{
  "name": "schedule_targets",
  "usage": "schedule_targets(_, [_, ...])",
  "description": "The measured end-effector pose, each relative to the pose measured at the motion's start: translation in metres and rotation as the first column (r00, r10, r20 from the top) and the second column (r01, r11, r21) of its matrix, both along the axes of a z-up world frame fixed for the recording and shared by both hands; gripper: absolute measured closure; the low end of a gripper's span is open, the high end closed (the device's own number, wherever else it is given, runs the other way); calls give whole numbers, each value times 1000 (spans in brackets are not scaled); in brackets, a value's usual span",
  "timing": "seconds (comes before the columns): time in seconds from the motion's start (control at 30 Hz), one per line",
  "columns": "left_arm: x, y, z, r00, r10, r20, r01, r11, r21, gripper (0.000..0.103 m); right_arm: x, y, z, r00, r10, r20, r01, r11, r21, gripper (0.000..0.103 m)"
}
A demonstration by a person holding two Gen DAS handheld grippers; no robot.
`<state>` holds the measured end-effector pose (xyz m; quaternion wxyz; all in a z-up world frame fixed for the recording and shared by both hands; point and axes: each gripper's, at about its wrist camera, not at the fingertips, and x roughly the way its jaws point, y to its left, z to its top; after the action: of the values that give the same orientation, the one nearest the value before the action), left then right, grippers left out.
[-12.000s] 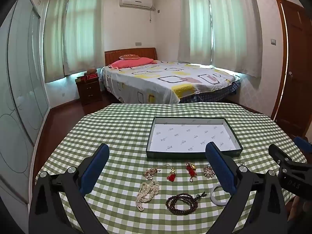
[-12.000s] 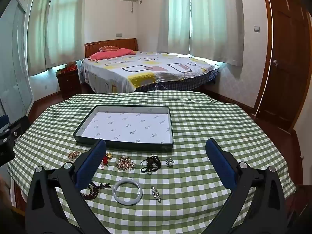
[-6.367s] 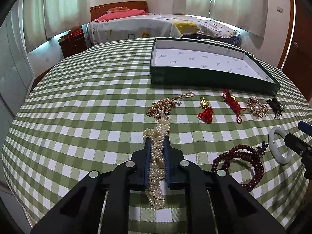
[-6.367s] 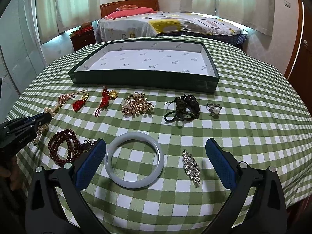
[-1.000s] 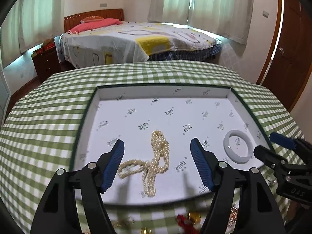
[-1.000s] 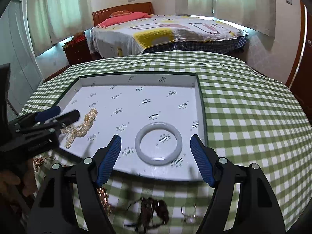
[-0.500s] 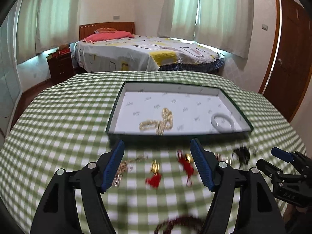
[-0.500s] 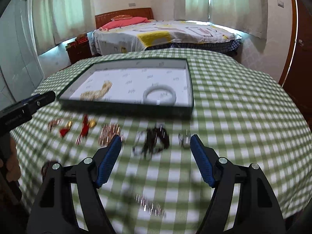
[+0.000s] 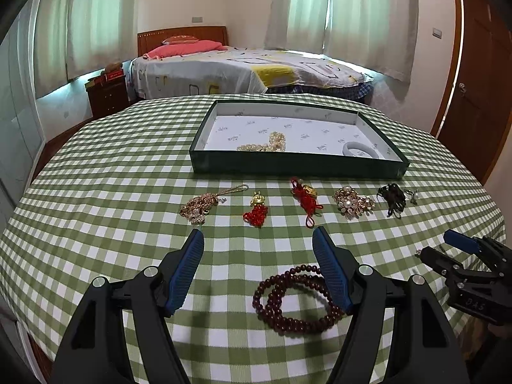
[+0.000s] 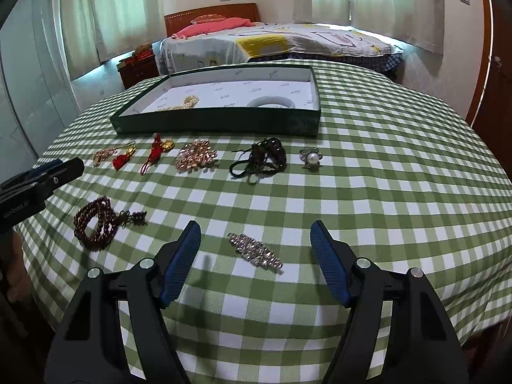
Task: Organize jewelry
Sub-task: 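Withdraw both open tools from the tray back over the loose jewelry, then grasp the dark red bead bracelet with the left tool while the right tool grasps the rhinestone brooch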
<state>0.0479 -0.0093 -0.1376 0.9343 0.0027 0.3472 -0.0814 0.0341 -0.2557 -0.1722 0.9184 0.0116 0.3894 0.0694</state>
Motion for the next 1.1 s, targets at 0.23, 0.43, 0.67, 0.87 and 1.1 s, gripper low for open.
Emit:
schedule_targets(0.23, [-3, 1, -4, 1000, 4, -15, -4, 1000, -2, 35, 0, 2, -6, 999, 18, -30, -17, 1000, 10, 55])
schedule_targets(0.43, [-3, 1, -5, 1000, 5, -21, -5, 1000, -3, 35, 0, 4, -7, 999, 28, -37, -28, 1000, 3, 82])
schedule_targets(0.67, [-2, 0, -9, 999, 1, -34, -1, 1000, -6, 35, -1, 6, -6, 999, 30, -34, -30, 1000, -2, 87])
schedule_targets(0.87, [-3, -4, -10, 999, -26, -36, 25, 1000, -12, 35, -1, 4, -5, 999, 23, -27, -23, 1000, -1, 87])
schedule_targets(1.1, [-6, -15, -12, 997, -70, -38, 70, 998, -7, 35, -1, 3, -4, 1000, 21, -22, -21, 1000, 0, 87])
